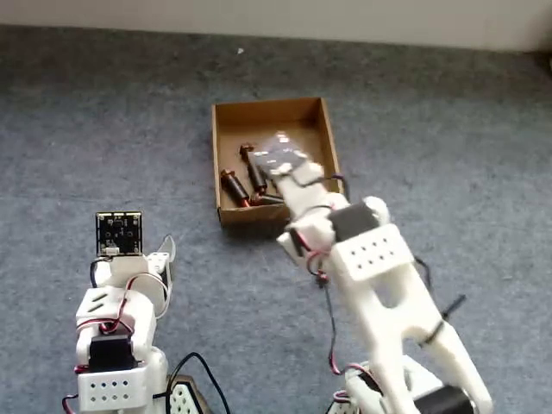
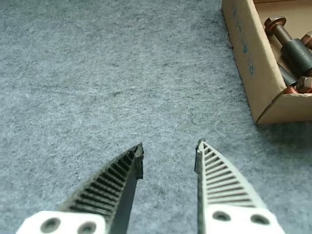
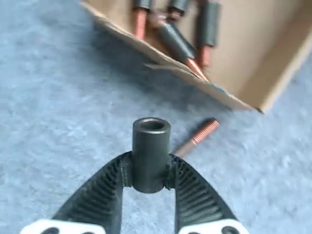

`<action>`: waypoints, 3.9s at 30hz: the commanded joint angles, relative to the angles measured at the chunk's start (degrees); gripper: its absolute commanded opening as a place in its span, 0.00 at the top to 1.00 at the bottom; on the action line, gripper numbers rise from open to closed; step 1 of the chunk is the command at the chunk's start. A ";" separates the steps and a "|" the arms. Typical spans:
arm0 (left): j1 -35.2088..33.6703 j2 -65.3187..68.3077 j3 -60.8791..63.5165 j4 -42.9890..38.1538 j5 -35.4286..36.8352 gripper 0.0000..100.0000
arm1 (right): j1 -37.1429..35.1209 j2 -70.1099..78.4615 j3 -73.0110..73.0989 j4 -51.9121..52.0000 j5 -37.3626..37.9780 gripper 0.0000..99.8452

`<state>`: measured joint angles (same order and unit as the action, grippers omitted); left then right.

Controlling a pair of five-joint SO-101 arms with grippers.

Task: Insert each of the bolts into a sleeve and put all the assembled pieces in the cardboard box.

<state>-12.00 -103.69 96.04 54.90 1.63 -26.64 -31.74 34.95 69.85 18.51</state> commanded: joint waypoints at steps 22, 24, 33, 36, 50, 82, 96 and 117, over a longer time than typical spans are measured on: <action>21.32 -0.04 -12.35 5.19 -9.49 0.80 | 31.87 -31.34 34.07 -25.45 -13.71 1.00; 23.52 -0.04 -13.49 5.19 -9.49 0.80 | 33.63 -31.34 34.15 -26.77 -15.21 1.00; 29.32 0.92 -20.53 8.53 -9.58 0.77 | 40.22 -31.25 34.15 -29.49 -20.22 1.00; 30.64 7.25 -24.75 8.44 -9.41 0.77 | 40.22 -31.08 34.24 -29.49 -20.13 1.00; 38.46 60.44 -56.31 8.00 3.78 0.77 | 43.38 -31.08 34.33 -29.49 -20.22 1.00; 50.51 118.29 -76.44 -21.80 18.73 0.86 | 45.85 -31.25 34.24 -30.73 -22.42 0.99; 50.42 123.74 -84.97 -10.64 18.81 0.93 | 45.85 -31.25 34.24 -30.73 -22.42 0.99; 50.33 105.80 -85.93 9.23 19.08 0.99 | 45.76 -31.25 34.33 -30.64 -22.42 0.99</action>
<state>38.46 11.21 12.26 59.03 20.00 18.99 -61.54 69.67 40.57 -3.65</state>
